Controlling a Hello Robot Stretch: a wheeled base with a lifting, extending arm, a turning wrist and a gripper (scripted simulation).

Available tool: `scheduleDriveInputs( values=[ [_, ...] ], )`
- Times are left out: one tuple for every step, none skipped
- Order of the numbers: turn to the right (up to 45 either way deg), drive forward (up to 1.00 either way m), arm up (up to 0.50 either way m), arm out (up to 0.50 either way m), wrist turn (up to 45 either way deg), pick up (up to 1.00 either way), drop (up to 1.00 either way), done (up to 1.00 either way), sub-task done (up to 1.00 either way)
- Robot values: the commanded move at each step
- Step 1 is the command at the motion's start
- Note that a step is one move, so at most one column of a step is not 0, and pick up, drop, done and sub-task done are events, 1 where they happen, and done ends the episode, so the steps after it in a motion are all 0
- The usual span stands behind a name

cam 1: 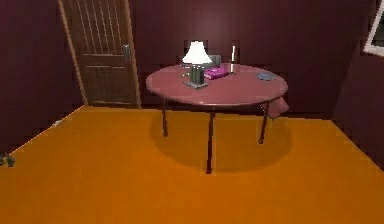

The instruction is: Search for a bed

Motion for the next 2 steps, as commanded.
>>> scheduleDriveInputs(
  values=[
    [30.0, 0.0, 0.0, 0.0, 0.0, 0.0, 0.0, 0.0, 0.0],
    [3.0, 0.0, 0.0, 0.0, 0.0, 0.0, 0.0, 0.0, 0.0]
  ],
)
